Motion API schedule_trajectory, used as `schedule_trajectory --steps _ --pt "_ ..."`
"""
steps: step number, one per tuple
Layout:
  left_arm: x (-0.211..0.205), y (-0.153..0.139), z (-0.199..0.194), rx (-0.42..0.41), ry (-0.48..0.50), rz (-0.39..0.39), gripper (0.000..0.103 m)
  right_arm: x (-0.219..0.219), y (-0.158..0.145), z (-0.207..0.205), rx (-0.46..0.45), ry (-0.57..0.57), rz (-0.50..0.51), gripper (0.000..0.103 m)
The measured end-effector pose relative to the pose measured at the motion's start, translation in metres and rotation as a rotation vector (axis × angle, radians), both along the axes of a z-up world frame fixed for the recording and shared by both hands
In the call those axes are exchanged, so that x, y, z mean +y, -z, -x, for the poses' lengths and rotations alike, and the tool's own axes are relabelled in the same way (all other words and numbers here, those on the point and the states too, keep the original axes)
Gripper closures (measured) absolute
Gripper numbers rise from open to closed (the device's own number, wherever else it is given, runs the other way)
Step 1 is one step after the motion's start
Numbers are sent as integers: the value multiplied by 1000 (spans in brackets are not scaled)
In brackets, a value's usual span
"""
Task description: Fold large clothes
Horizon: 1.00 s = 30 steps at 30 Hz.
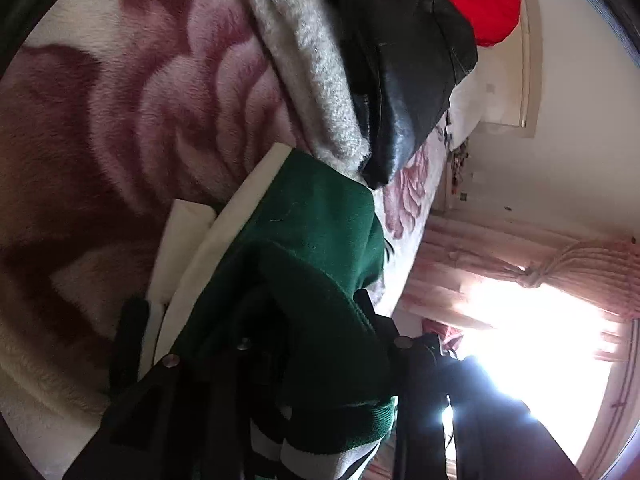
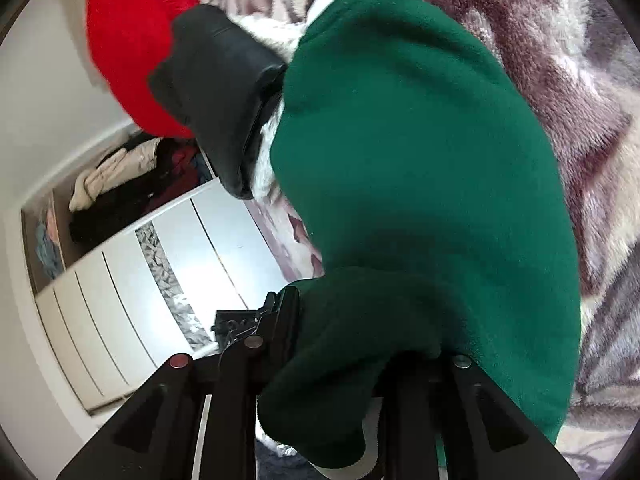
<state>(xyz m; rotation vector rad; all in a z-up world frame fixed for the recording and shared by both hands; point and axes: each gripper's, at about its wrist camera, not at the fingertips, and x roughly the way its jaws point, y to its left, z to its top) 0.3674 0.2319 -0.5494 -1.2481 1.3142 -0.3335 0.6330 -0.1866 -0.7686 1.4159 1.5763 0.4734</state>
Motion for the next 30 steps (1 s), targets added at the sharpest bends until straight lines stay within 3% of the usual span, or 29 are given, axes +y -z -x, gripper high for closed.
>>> schedule_trajectory --steps 2,5,6,10,12,14,16,18,19,22,23,26,30 --pt "-3 -4 -4 -1 45 33 75 -4 0 -2 3 4 -32 65" --pt "-12 -18 -9 -58 119 113 60 -9 -6 5 6 73 -114 36" --pt "-15 -21 -12 -72 135 141 54 -14 -8 7 8 105 -125 30" --pt "-27 -28 -35 -119 187 124 51 -27 -15 8 8 213 -133 26" --pt "-32 -25 -45 -115 195 113 51 -32 -17 6 11 305 -158 12" --pt "-35 -21 -51 -104 184 120 51 -35 -18 1 15 348 -157 9" --pt "-32 -15 -48 -77 106 236 51 -38 -20 -3 15 368 -143 9" --pt "-27 -3 -41 -29 25 360 50 -46 -21 -3 17 395 -176 3" --pt "-25 -3 -38 -29 14 375 50 -49 -21 -3 15 398 -213 2" --pt "-25 -13 -35 -63 56 311 50 -55 -29 -5 7 380 -237 2" --pt "-26 -13 -32 -61 46 333 50 -56 -31 -5 0 365 -213 2" --pt "-30 -4 -29 -13 -75 523 45 -57 -37 -4 -13 385 -190 0" --pt "-31 -12 -30 -26 -86 508 45 -61 -41 -1 -32 443 -263 0"
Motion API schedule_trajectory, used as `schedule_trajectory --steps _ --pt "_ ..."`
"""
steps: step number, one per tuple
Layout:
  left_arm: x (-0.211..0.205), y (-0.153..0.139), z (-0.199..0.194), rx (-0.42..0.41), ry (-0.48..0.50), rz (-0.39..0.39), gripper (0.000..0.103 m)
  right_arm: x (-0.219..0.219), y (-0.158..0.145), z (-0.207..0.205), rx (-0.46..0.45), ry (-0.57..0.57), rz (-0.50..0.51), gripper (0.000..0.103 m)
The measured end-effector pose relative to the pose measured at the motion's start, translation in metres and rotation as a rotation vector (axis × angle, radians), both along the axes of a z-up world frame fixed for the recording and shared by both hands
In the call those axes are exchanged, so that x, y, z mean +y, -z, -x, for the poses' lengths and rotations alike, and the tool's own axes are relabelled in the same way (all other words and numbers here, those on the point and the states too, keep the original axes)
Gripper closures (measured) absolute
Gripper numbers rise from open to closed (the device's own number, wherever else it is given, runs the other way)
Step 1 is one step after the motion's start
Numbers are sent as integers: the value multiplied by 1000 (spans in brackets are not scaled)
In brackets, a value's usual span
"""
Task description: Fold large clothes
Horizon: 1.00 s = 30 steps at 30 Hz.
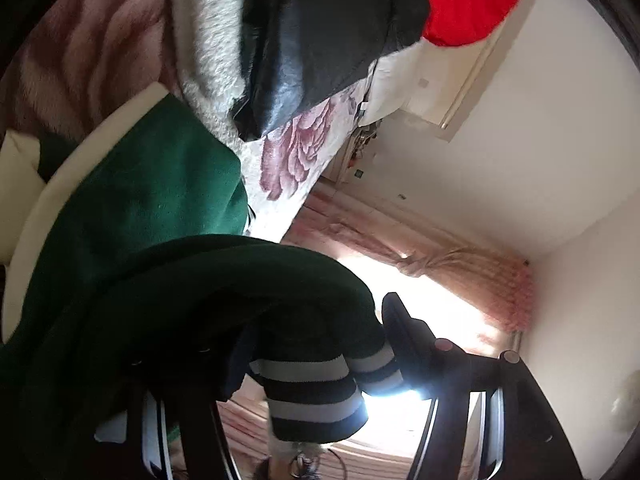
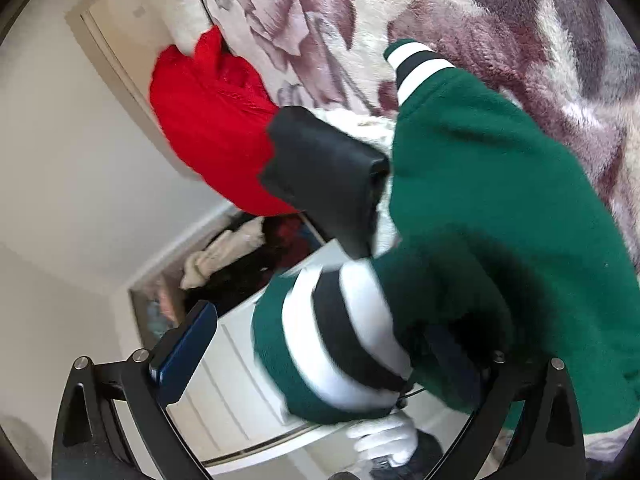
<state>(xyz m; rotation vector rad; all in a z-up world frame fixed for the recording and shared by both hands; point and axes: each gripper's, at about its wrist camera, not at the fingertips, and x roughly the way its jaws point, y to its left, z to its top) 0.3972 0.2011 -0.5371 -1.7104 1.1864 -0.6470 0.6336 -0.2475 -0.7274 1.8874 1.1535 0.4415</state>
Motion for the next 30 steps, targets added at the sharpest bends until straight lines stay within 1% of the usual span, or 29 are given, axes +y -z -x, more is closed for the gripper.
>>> schedule_trajectory --steps 2,4,5,6,7,9,11,12,14,15,16,17,19,20,21,22,23,24,25,26,27,28,30 --pt "0 1 2 12 -8 22 45 -5 -7 1 -31 11 12 0" --pt "-5 0 3 5 -2 50 45 -12 -15 1 -62 27 25 0" --pt "-6 -2 4 -5 6 41 45 -14 -20 0 -73 27 49 0" --pt "-4 -6 4 -24 12 14 45 -17 -25 -1 -82 17 89 0" --pt "-2 -14 3 -57 13 -20 43 -20 -32 -2 -88 -6 153 0" --pt "3 -30 2 -118 31 -123 43 -22 -47 -4 -108 -76 311 0" --pt "8 -50 5 -199 43 -258 43 -17 -61 -4 -113 -200 515 0" --pt "11 -61 9 -237 49 -338 43 -13 -66 -3 -128 -264 609 0" --pt "15 -79 23 -321 39 -502 43 -3 -66 0 -145 -382 727 0" --pt "16 -86 34 -349 21 -575 43 1 -62 3 -150 -442 769 0" --pt "15 -88 44 -365 7 -628 43 5 -56 5 -154 -483 790 0" --pt "14 -90 59 -376 -13 -697 43 9 -47 8 -156 -535 808 0" --pt "9 -84 93 -371 -65 -803 43 13 -26 9 -165 -607 811 0" --pt "5 -81 113 -357 -87 -837 43 13 -10 8 -175 -631 801 0" --pt "0 -73 135 -322 -110 -853 43 14 5 6 -184 -649 785 0" --pt "-8 -62 148 -292 -123 -845 43 14 23 3 -191 -654 757 0" --pt "-14 -50 163 -263 -130 -833 43 14 45 -1 -195 -654 695 0" --pt "-17 -41 181 -225 -130 -838 43 16 69 -6 -184 -669 628 0" --pt "-24 -26 198 -183 -119 -847 43 18 85 -11 -173 -680 598 0" --pt "-32 -16 206 -149 -103 -861 43 23 101 -17 -177 -696 570 0" --pt "-35 -4 222 -102 -80 -912 43 29 107 -23 -203 -721 558 0" --pt "-34 3 234 -81 -71 -950 43 31 108 -28 -228 -725 547 0" --pt "-35 16 252 -28 -51 -1029 43 36 106 -36 -258 -715 489 0"
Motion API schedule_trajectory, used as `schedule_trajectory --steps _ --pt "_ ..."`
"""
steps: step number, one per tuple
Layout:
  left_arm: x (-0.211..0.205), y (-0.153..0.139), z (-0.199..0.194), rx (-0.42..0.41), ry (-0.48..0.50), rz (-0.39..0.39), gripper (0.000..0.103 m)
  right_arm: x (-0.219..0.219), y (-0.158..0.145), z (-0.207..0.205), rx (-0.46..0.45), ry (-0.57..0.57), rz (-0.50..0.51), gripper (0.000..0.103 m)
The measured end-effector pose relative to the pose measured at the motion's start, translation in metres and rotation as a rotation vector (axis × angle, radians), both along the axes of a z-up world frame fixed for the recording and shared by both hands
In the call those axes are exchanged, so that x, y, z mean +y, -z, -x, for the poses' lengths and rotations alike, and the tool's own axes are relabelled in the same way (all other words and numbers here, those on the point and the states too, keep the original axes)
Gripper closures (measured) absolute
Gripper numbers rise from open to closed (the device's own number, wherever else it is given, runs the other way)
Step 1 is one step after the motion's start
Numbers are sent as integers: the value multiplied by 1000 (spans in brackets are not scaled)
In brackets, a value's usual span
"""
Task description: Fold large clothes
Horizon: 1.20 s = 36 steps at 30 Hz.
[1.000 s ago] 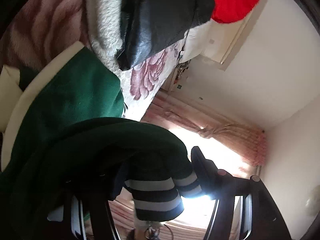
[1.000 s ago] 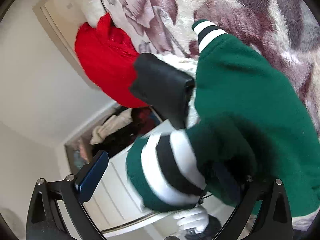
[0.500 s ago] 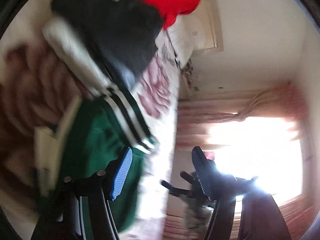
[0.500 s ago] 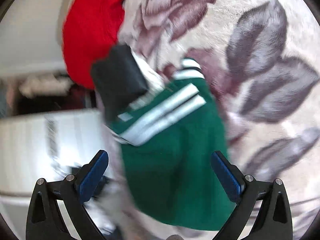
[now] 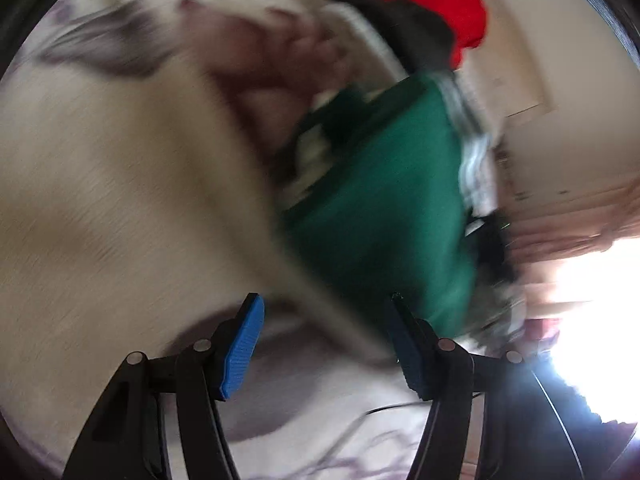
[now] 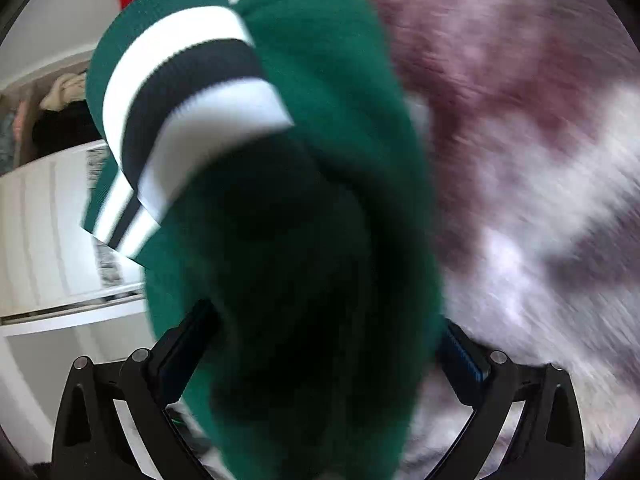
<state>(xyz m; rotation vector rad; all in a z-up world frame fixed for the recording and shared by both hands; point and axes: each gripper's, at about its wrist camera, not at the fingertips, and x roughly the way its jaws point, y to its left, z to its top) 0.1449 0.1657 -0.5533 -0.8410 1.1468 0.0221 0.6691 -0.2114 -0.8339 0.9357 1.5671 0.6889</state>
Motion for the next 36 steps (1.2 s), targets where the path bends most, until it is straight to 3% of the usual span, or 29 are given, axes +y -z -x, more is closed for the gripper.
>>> schedule_trajectory --steps 3,4,5,6,8,11,14,18,19,21,23,25,27,31,33,35,36 --pt "-5 28 21 101 -8 -110 43 16 -6 2 -42 -51 38 2" --pt "-7 36 26 143 -3 -159 43 15 -8 5 -47 -40 55 8" --pt "-9 43 31 155 4 -180 43 10 -9 9 -43 -15 55 42" --pt "-11 43 33 149 13 -206 43 3 -11 15 -28 24 26 60" --pt "-16 38 31 147 34 -250 43 -20 -18 41 25 170 -9 67" --pt "-20 30 24 172 62 -278 43 -49 -36 105 105 375 -55 71" --pt "-12 17 24 199 63 -316 43 -76 -53 204 226 619 -123 71" --pt "4 12 33 250 65 -385 43 -84 -55 335 439 787 -145 66" --pt "8 18 37 264 66 -401 43 -84 -49 349 466 774 -147 63" --pt "10 35 41 316 83 -434 43 -91 -33 366 523 734 -101 44" --pt "8 53 39 351 106 -451 40 -101 -28 364 551 645 -40 38" --pt "3 61 33 335 103 -484 30 -115 -36 357 532 524 -2 36" --pt "-1 66 28 330 75 -504 24 -142 -61 348 448 424 93 25" --pt "-3 65 34 265 -12 -510 13 -183 -115 328 274 310 260 23" --pt "-3 67 37 219 -43 -479 0 -189 -136 303 177 254 296 23" --pt "-4 67 35 227 -46 -484 0 -181 -148 262 47 174 305 22" --pt "-5 67 32 237 -47 -490 0 -154 -151 242 -6 128 310 22"
